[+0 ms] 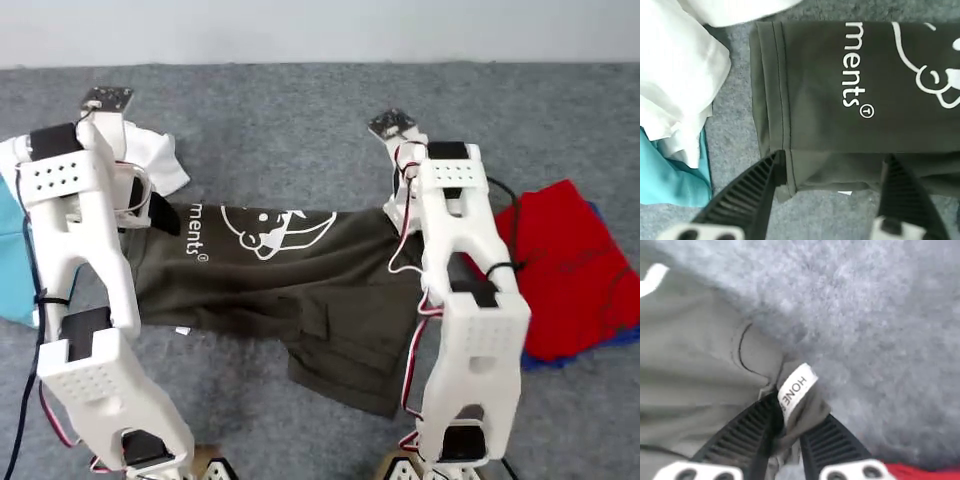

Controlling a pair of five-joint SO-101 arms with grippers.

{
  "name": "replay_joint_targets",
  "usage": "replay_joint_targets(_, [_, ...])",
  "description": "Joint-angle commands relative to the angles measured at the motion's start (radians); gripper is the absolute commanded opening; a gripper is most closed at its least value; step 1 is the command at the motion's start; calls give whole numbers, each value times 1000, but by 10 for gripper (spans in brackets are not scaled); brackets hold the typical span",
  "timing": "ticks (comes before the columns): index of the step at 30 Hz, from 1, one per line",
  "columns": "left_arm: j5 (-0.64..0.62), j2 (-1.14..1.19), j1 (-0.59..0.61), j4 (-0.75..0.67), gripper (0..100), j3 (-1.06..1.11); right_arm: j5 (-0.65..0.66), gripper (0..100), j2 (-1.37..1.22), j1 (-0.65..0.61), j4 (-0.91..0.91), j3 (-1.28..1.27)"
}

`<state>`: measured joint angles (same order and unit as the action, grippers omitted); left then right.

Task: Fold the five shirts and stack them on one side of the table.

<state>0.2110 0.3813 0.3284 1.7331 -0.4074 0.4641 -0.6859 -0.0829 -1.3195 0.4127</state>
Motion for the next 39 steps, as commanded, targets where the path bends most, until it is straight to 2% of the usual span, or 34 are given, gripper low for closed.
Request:
replay_joint_targets(1, [6,-5,-8,20,298,-1,-37,20,-24,-1,-113,104])
replay_joint_targets(6, [5,-3,-8,20,298,1,-57,217,13,19,-232,160])
replay_joint_targets(7, [5,-3,-8,21,298,1,-74,232,33,24,-274,178])
replay_joint_targets(12, [5,-2,-8,21,298,36,-69,193,182,5,-484,196])
replay_joint_targets(15, [5,-8,-8,21,297,125,-71,206,344,-25,-481,32])
replay_joint_targets(19, [3,-38,-8,21,284,251,-64,225,596,-140,-473,-302])
replay_joint_targets(23, [5,-97,-48,21,252,348,14,224,812,-286,-366,-692])
replay_joint_targets(27, [5,-143,-127,20,234,430,86,223,981,-371,-229,-1007])
replay_joint_targets(32, [5,-164,-173,20,217,463,201,222,1122,-386,-107,-1241])
replay_joint_targets(35, [5,-164,-176,20,217,463,209,221,1136,-386,10,-1356])
replay_joint_targets(39, [5,-166,-176,20,217,464,209,165,1136,-386,114,-1428])
